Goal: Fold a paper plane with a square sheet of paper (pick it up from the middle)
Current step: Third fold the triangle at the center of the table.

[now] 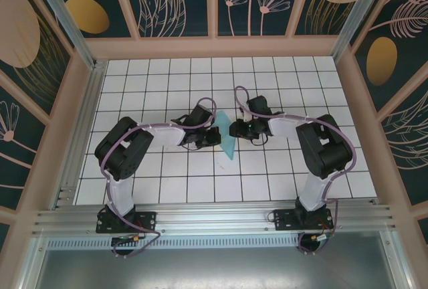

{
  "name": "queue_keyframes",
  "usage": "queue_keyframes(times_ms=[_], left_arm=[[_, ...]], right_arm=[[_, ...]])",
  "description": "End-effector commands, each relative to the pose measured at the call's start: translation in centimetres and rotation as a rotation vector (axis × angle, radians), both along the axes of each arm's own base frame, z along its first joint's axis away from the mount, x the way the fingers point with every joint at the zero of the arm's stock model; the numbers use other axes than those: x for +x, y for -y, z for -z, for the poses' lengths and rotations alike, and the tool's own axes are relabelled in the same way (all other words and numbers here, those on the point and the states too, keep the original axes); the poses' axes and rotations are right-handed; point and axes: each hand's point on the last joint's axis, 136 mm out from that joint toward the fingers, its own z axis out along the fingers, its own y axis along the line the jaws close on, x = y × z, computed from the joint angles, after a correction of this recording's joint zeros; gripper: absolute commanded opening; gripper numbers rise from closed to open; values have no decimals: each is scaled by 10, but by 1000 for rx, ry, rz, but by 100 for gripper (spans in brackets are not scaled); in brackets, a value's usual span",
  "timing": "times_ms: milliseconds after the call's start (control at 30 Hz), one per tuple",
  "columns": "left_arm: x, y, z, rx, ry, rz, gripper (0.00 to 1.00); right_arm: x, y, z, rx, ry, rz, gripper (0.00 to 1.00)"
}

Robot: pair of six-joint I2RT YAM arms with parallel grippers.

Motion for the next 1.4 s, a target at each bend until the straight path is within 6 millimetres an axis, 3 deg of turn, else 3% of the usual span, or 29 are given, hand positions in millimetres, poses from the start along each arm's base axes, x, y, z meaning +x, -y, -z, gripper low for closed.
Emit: queue_keyframes(times_ms=[0, 167, 400, 633, 1367], left_arm=[[-3, -7, 13, 37, -20, 10, 0], [-3, -5, 12, 31, -19, 15, 0], [-3, -7, 13, 37, -20, 11, 0], [-3, -6, 14, 36, -23, 11, 0], [-4, -6, 19, 36, -33, 10, 0]], right_arm=[[2, 0, -37, 69, 74, 44, 38], [-23, -7, -43, 94, 59, 11, 30], [-55, -21, -19, 90, -77, -37, 16], [-85, -29, -3, 136, -180, -96, 14], [-99, -19, 19, 109, -246, -96, 14]])
